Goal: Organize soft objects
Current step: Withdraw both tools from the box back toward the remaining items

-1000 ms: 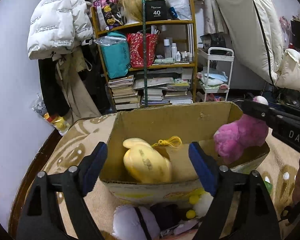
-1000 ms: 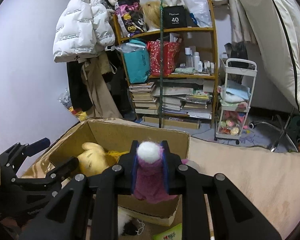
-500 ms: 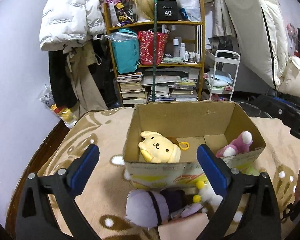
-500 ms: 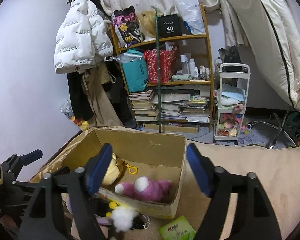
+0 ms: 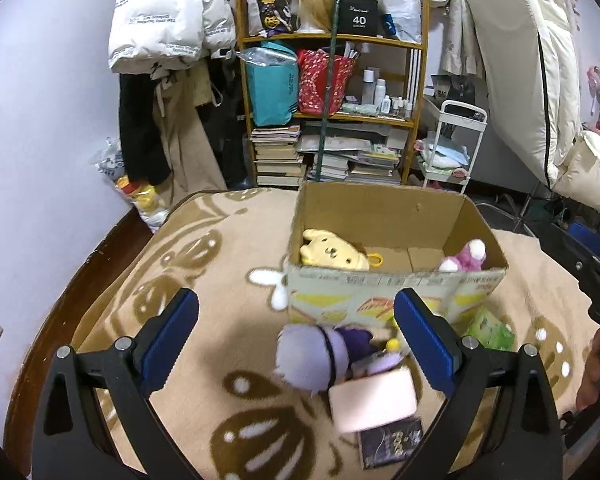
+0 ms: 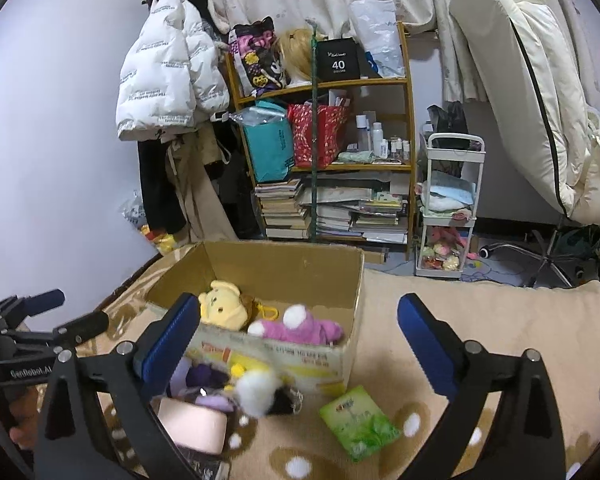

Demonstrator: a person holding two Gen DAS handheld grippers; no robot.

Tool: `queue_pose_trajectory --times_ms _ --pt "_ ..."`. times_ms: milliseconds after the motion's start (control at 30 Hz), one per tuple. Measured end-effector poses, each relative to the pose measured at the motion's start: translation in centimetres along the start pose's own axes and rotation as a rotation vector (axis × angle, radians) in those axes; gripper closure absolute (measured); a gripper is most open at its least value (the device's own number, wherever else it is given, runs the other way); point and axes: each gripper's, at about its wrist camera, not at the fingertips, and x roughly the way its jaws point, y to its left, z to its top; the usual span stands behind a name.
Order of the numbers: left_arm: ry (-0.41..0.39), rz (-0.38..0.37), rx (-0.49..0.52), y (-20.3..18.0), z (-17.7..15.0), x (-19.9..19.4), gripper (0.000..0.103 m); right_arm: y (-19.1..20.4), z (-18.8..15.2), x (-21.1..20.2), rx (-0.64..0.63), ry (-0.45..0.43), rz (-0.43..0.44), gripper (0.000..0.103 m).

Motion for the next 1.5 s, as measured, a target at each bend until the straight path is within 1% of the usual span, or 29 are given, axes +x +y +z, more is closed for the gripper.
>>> queue_pose_trajectory --times_ms 167,367,600,767,967,1133,1333,1500 --pt "0.027 0.005 -0.014 0.7 -1.1 -1.0 0.006 0.4 -0.9 -1.5 -0.019 0.01 -0.019 0.0" --pt "0.042 0.001 -0.029 1.1 -2.3 -2.2 0.006 0.8 -2.1 -3.0 -0.034 0.025 -0.036 0.0" --pt "0.064 0.002 -0.021 0.3 -3.3 -3.0 0.006 1.1 -3.0 -4.2 -0.039 0.041 -0.042 0.0" --pt "0.091 -0.011 -0.026 -0.5 -4.3 -3.1 0.006 0.9 -3.5 -4.6 -0.032 0.062 -0.043 0.0" --pt "0.124 -0.027 -0.026 -1.2 -5.0 -2.8 0.006 0.3 -3.7 -4.4 -0.001 0.081 -0.035 0.0" --pt "0.175 -0.041 -0.039 -1.7 -5.5 -1.5 0.006 0.1 -3.7 -3.6 0.0 0.103 -0.029 0.0" --pt "0.223 -0.048 -0.058 -2.2 -5.8 0.1 0.006 -0.2 -3.8 -2.0 0.007 0.148 -0.016 0.0" --pt "0.269 -0.064 -0.073 -2.6 -6.2 1.5 0.006 -0.9 -4.2 -0.3 0.022 0.204 -0.018 0.0"
